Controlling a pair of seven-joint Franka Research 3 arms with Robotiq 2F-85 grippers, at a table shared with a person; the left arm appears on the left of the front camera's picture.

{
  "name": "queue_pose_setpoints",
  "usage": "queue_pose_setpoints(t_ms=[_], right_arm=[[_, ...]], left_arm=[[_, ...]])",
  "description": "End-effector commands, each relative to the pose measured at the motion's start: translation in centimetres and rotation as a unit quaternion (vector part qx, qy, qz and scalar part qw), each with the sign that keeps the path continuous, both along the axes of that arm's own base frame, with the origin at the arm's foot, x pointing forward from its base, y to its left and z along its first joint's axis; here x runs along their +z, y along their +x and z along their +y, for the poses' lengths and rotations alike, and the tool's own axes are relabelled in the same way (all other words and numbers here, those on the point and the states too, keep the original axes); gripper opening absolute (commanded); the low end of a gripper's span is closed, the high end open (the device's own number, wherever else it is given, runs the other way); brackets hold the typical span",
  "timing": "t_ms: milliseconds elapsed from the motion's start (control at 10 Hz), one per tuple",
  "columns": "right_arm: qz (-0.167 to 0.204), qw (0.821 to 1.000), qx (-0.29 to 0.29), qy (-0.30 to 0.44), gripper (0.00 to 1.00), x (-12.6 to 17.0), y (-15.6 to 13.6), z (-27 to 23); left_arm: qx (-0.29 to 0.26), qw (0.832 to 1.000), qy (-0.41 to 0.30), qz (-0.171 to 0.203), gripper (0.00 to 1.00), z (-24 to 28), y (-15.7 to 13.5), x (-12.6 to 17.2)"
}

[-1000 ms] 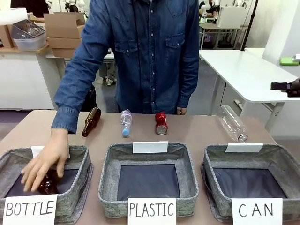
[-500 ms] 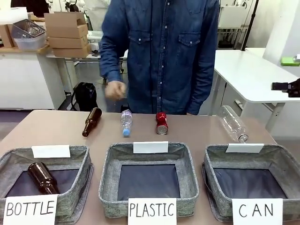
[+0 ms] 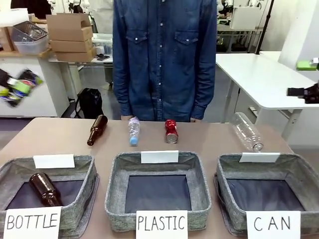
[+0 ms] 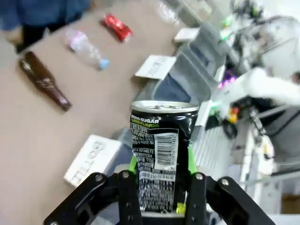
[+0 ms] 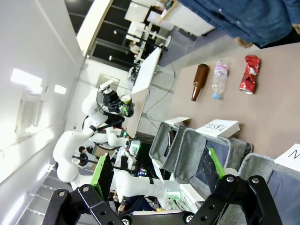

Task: Sort the can waste into the basket.
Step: Pick up the can waste from the table and place it in the right Fabric basket.

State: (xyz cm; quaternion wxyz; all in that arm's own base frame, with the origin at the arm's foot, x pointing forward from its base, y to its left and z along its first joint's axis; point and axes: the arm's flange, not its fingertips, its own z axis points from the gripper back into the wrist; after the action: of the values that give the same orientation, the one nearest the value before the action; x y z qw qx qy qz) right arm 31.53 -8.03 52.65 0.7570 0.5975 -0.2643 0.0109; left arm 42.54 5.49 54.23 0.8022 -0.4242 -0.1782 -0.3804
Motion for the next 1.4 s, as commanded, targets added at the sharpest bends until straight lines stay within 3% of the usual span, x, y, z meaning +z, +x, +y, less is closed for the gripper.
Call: queue_pose_setpoints(t_ms=[0, 100, 200, 300, 400, 700, 800, 900, 1000, 1200, 1300], right_arm=[[-0.018, 1.0, -0.001, 0.009, 1.0, 0.1, 0.3, 0.0], [-0.018, 1.0, -0.001, 0.009, 1.0, 0.1, 0.3, 0.0], [-0.018, 1.0, -0.001, 0.009, 1.0, 0.1, 0.3, 0.0], [-0.018, 1.0, -0.001, 0.009, 1.0, 0.1, 0.3, 0.0], [-0.018, 1.0, -0.001, 0.009, 1.0, 0.1, 0.3, 0.0], [-0.018, 1.0, -0.001, 0.009, 1.0, 0.1, 0.3, 0.0], [0.0, 1.0, -0.001, -0.001, 1.0, 0.0, 0.0, 0.0], [-0.01, 0.999, 0.003, -0.048, 1.0, 0.9, -1.3, -0.4], [0.013, 0.998, 0.037, -0.044, 1.0, 1.6, -2.7, -2.5], [0.02, 0.995, 0.003, -0.093, 1.0, 2.6, -6.4, -9.1], [0.012, 0.993, -0.022, -0.113, 1.0, 2.6, -8.8, -12.4]], left_arm=[[-0.045, 0.997, 0.047, -0.03, 0.0, -5.0, -2.5, -0.3], [-0.075, 0.994, 0.054, -0.063, 0.0, -7.0, -4.7, -0.5], [-0.147, 0.979, 0.071, -0.124, 0.0, -8.0, -7.3, -1.3], [-0.134, 0.966, 0.12, -0.187, 0.0, -8.7, -9.6, -2.7], [-0.109, 0.99, 0.064, -0.061, 0.0, -9.4, -4.7, 0.0], [-0.109, 0.99, 0.064, -0.061, 0.0, -9.4, -4.7, 0.0], [-0.12, 0.986, 0.084, -0.082, 0.4, -9.3, -5.9, -1.1], [-0.142, 0.977, 0.102, -0.119, 0.4, -15.3, -6.2, -1.4], [-0.21, 0.956, 0.106, -0.177, 0.4, -24.5, -7.6, -0.8], [-0.266, 0.925, 0.113, -0.245, 0.4, -36.5, -10.0, 0.9], [-0.331, 0.9, 0.107, -0.264, 0.4, -42.3, -11.3, 1.6]])
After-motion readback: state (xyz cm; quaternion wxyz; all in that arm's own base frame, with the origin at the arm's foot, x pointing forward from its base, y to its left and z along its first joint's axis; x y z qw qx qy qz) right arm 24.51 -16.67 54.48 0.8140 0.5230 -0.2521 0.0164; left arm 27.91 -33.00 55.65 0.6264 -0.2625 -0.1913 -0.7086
